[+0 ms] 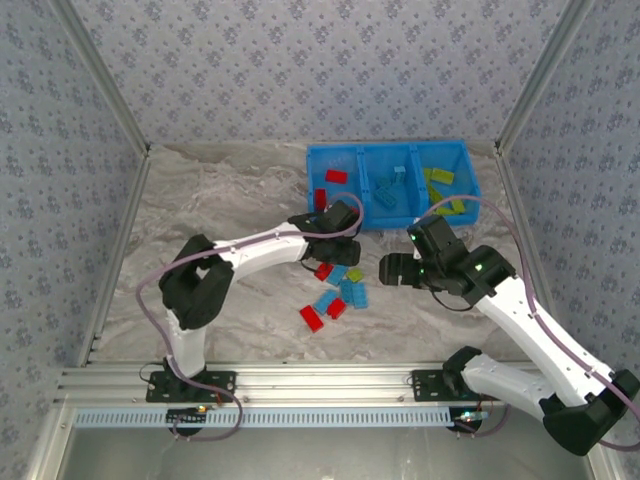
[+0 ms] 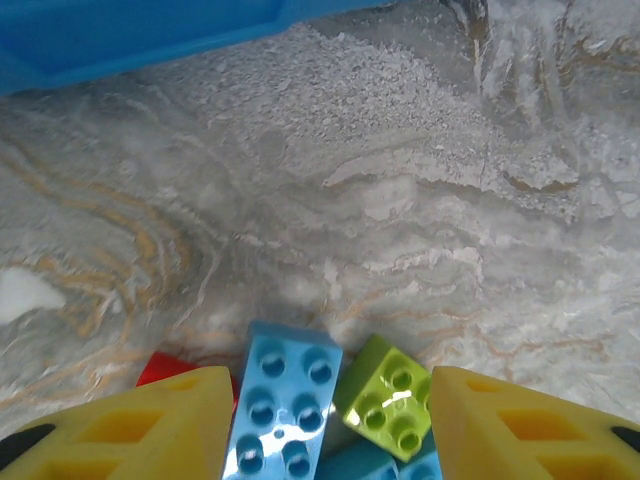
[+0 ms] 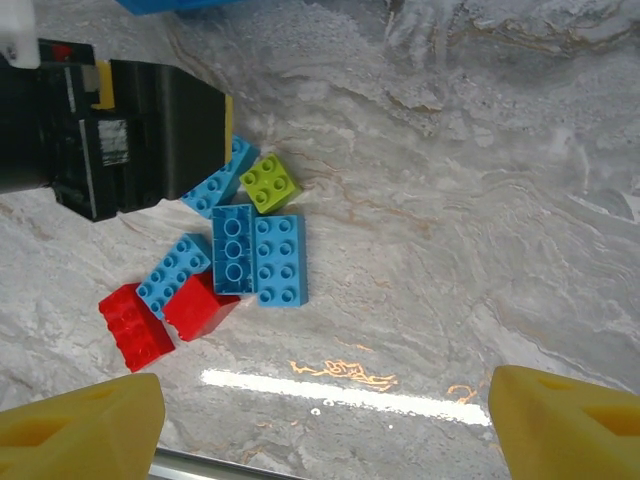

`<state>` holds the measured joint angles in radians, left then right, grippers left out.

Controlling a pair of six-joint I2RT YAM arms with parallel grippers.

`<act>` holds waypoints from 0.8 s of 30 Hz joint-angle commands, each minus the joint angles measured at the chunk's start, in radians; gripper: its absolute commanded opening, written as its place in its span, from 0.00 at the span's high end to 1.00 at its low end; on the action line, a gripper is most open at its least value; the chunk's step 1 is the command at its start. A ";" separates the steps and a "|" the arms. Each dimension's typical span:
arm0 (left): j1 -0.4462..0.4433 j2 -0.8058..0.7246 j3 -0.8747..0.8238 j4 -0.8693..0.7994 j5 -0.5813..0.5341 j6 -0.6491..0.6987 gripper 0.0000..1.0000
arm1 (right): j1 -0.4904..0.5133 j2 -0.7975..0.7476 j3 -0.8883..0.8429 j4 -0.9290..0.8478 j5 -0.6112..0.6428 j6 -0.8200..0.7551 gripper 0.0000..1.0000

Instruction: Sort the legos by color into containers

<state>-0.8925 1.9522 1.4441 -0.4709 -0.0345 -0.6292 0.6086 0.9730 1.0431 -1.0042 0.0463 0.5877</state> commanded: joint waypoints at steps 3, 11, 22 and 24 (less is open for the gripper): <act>-0.005 0.098 0.081 -0.093 -0.042 0.071 0.47 | -0.007 -0.012 -0.011 -0.028 0.033 0.020 0.13; -0.028 0.148 0.108 -0.153 -0.024 0.120 0.55 | -0.020 -0.019 -0.026 -0.027 0.034 0.015 0.12; -0.032 0.127 0.058 -0.147 -0.010 0.107 0.73 | -0.028 -0.028 -0.035 0.000 0.014 0.017 0.12; -0.033 0.092 0.063 -0.123 -0.002 0.097 0.73 | -0.029 -0.040 -0.040 0.015 -0.011 0.017 0.12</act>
<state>-0.9195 2.0827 1.5215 -0.5827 -0.0517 -0.5220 0.5865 0.9592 1.0180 -0.9962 0.0589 0.5884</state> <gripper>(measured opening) 0.314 0.882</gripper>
